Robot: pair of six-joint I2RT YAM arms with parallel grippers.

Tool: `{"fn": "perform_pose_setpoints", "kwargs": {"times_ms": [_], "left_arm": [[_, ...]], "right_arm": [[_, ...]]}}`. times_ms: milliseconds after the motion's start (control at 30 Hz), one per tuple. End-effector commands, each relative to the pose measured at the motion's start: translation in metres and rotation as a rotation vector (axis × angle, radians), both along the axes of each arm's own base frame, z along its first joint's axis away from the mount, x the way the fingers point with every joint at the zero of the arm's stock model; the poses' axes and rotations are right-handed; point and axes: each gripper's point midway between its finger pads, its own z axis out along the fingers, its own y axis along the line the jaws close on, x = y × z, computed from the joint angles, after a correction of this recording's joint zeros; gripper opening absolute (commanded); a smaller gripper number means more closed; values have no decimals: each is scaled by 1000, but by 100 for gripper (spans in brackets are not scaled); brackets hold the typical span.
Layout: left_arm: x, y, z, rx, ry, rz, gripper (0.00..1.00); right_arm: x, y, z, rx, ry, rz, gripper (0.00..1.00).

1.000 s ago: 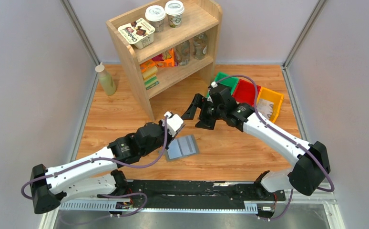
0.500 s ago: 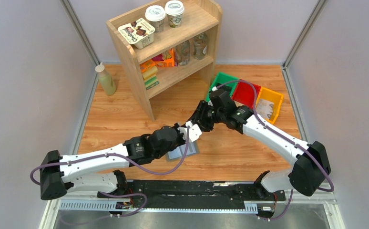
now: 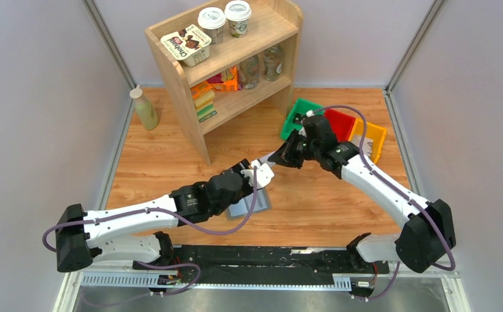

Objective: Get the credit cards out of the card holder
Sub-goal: Place the credit card in the storage box.

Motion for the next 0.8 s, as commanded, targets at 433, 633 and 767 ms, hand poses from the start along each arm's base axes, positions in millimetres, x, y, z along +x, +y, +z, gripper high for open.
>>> {"fn": "perform_pose_setpoints", "kwargs": {"times_ms": [433, 633, 767], "left_arm": [[7, 74, -34, -592, 551, 426, 79], [2, 84, -49, -642, 623, 466, 84], [-2, 85, -55, -660, 660, 480, 85]], "right_arm": [[69, -282, -3, -417, -160, -580, 0], [84, -353, -23, -578, -134, -743, 0], [108, -370, -47, -634, -142, -704, 0]]}}
